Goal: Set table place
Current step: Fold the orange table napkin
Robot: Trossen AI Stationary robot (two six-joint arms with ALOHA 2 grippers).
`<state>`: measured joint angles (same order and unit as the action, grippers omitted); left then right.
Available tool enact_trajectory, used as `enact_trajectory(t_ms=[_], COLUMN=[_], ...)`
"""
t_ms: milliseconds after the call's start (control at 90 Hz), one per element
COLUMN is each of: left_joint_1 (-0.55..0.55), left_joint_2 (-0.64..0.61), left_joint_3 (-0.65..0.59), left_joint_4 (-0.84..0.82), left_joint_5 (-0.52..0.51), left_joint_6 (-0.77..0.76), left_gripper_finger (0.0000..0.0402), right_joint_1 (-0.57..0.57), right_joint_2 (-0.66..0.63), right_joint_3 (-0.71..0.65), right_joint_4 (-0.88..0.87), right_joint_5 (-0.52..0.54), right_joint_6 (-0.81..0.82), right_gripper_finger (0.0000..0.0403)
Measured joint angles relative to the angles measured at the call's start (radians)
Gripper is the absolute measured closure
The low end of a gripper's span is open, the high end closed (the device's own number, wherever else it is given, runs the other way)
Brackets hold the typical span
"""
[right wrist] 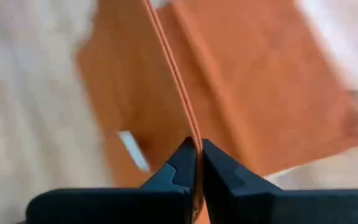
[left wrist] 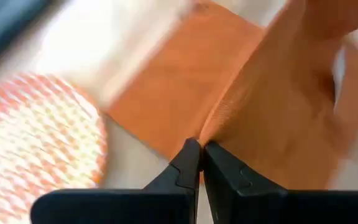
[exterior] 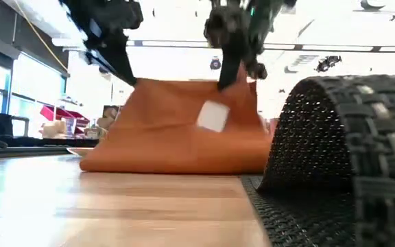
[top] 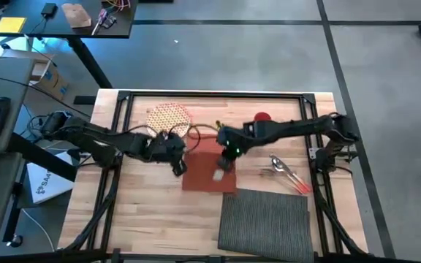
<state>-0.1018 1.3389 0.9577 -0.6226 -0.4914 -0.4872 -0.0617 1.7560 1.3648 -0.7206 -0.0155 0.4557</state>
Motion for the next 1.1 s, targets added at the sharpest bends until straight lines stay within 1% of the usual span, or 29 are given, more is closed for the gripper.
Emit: enact_trajectory(t_ms=[78, 156, 311, 500, 622, 800, 867, 967, 1100], left_joint_1=[0.073, 0.136, 0.219, 0.246, 0.247, 0.255, 0.264, 0.29, 0.325], left_joint_2=[0.015, 0.042, 0.119, 0.184, 0.207, 0.228, 0.235, 0.239, 0.243], left_joint_3=[0.0, 0.0, 0.0, -0.001, -0.001, -0.002, -0.001, -0.003, -0.002], left_joint_4=[0.028, 0.055, 0.106, 0.128, 0.137, 0.149, 0.145, 0.086, 0.05], left_joint_5=[-0.003, 0.003, 0.077, 0.086, 0.073, 0.064, 0.064, 0.059, 0.06], left_joint_6=[0.088, 0.147, 0.222, 0.236, 0.237, 0.237, 0.232, 0.206, 0.185], left_gripper_finger=[0.0401, 0.0401, 0.0401, 0.0401, 0.0402, 0.0401, 0.0398, 0.0382, 0.0342], right_joint_1=[-0.048, -0.092, -0.157, -0.183, -0.187, -0.179, -0.178, -0.179, -0.18], right_joint_2=[0.001, 0.009, 0.031, 0.077, 0.109, 0.133, 0.139, 0.141, 0.142], right_joint_3=[-0.018, -0.021, -0.023, -0.024, -0.024, -0.024, -0.024, -0.024, -0.024], right_joint_4=[0.026, 0.031, 0.047, 0.059, 0.064, 0.071, 0.069, 0.055, 0.064], right_joint_5=[0.032, 0.039, 0.038, 0.031, 0.032, 0.113, 0.12, 0.132, 0.175], right_joint_6=[-0.024, -0.059, -0.102, -0.125, -0.149, -0.143, -0.143, -0.143, -0.134], right_gripper_finger=[0.0403, 0.0403, 0.0403, 0.0403, 0.0403, 0.0402, 0.0402, 0.0402, 0.0396])
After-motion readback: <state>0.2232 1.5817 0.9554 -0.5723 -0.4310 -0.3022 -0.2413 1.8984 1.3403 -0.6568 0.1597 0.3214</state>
